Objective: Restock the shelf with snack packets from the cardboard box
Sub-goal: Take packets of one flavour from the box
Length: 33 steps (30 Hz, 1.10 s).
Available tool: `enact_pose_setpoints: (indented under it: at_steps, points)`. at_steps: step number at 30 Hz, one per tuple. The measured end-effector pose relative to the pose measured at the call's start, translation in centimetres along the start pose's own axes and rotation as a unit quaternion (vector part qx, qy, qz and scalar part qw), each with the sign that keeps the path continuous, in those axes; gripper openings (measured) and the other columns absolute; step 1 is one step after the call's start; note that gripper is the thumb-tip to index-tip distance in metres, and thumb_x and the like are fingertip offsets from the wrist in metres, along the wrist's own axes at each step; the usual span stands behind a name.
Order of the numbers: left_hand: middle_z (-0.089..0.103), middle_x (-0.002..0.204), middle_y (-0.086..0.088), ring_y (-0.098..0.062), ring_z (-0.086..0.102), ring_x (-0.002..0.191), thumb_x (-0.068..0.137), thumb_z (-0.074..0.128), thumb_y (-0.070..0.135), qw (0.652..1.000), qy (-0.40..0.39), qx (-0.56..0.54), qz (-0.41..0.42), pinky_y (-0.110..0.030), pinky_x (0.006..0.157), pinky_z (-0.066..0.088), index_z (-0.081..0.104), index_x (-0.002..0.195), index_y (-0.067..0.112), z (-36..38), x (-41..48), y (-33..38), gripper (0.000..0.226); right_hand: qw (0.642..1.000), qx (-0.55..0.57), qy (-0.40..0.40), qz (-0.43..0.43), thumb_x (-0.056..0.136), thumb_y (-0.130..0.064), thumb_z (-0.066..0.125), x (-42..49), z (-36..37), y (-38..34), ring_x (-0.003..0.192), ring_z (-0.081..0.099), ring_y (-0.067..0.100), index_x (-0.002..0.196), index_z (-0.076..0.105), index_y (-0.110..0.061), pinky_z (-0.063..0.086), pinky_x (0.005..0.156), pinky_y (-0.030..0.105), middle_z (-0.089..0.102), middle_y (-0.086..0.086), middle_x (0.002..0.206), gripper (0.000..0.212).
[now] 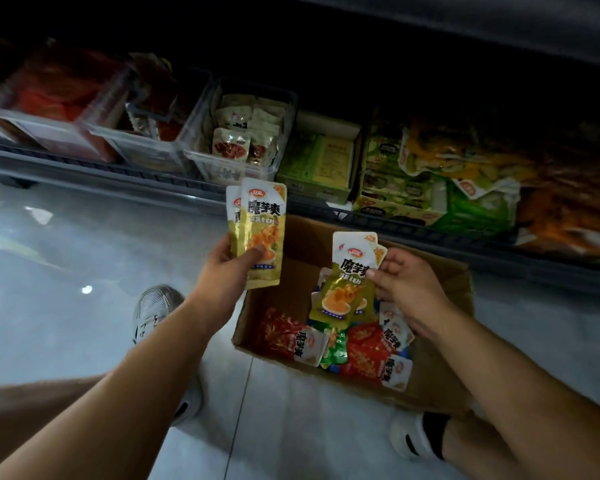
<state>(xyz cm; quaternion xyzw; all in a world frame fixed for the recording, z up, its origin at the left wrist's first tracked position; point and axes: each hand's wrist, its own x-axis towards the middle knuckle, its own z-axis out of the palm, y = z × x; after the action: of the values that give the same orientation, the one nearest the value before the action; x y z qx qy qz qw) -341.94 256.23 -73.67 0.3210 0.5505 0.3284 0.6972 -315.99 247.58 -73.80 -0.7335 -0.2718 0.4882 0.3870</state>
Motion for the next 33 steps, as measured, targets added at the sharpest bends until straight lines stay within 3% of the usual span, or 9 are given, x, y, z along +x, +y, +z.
enact_pose_setpoints:
  at_steps: [4,8,12,15,21,24,29,33]
  points:
    - [0.076,0.113,-0.014,-0.033,0.074,0.102,0.097,0.062,0.008,0.996,-0.08,-0.02,-0.046,-0.05,0.089,0.058,0.059,0.133,0.012,2.5,-2.3,-0.4,0.036,0.993,0.111,-0.043,0.006,0.092,0.007,0.061,-2.3,-0.4,-3.9,0.088,0.075,0.02,0.11,0.062,-0.007,0.062,0.071,0.033,0.076,0.01,0.098,0.022]
    - [0.077,0.114,-0.011,-0.034,0.075,0.101,0.104,0.052,0.013,0.984,-0.143,-0.047,-0.1,-0.051,0.082,0.063,0.058,0.132,0.02,3.9,-4.2,-1.2,0.029,0.99,0.136,-0.031,0.02,0.093,0.01,0.059,-3.3,0.1,-5.7,0.085,0.075,0.019,0.107,0.061,-0.006,0.062,0.065,0.032,0.075,0.012,0.099,0.022]
    - [0.071,0.128,-0.015,-0.041,0.07,0.113,0.107,0.049,0.022,0.965,-0.21,-0.083,-0.131,-0.063,0.092,0.056,0.053,0.139,0.022,4.0,-5.2,-1.0,0.032,0.995,0.095,0.006,0.028,0.092,0.006,0.063,-3.4,0.8,-5.6,0.095,0.073,0.025,0.109,0.059,-0.009,0.061,0.08,0.039,0.073,0.014,0.107,0.023]
    - [0.069,0.13,-0.017,-0.042,0.069,0.115,0.101,0.058,0.019,0.956,-0.242,-0.09,-0.139,-0.064,0.089,0.057,0.052,0.139,0.022,3.9,-5.6,-0.9,0.039,0.994,0.103,-0.021,0.029,0.094,0.004,0.061,-3.7,1.5,-5.5,0.099,0.071,0.024,0.109,0.059,-0.013,0.059,0.082,0.036,0.072,0.013,0.108,0.022]
    - [0.07,0.129,-0.015,-0.039,0.071,0.111,0.077,0.075,0.008,0.967,-0.214,-0.082,-0.111,-0.047,0.08,0.064,0.054,0.137,0.022,4.0,-5.6,-1.2,0.065,0.995,0.09,-0.011,-0.028,0.096,0.002,0.059,-3.9,1.1,-5.3,0.084,0.072,0.018,0.103,0.058,-0.013,0.059,0.063,0.026,0.072,0.008,0.1,0.017]
    - [0.07,0.128,-0.015,-0.038,0.071,0.111,0.075,0.077,0.007,0.97,-0.211,-0.067,-0.101,-0.045,0.076,0.065,0.055,0.136,0.021,4.0,-5.3,-1.0,0.067,0.996,0.069,0.01,-0.059,0.097,0.001,0.057,-3.7,0.7,-5.0,0.077,0.072,0.016,0.105,0.058,-0.014,0.059,0.058,0.025,0.072,0.008,0.097,0.017]
    - [0.074,0.12,-0.011,-0.035,0.073,0.107,0.085,0.074,0.014,0.971,-0.218,-0.022,-0.097,-0.041,0.067,0.066,0.057,0.132,0.024,4.1,-5.0,-0.9,0.051,0.993,0.008,-0.022,-0.112,0.098,-0.001,0.058,-2.8,0.9,-4.8,0.079,0.071,0.018,0.107,0.063,-0.023,0.058,0.061,0.027,0.072,0.008,0.102,0.024]
    - [0.076,0.115,-0.011,-0.033,0.076,0.099,0.082,0.073,0.011,0.98,-0.185,-0.008,-0.072,-0.043,0.067,0.066,0.059,0.127,0.022,3.8,-4.1,-0.8,0.048,0.984,0.158,-0.061,-0.064,0.096,-0.002,0.061,-1.9,0.5,-4.6,0.091,0.072,0.021,0.126,0.059,-0.019,0.06,0.072,0.03,0.073,0.008,0.105,0.034]
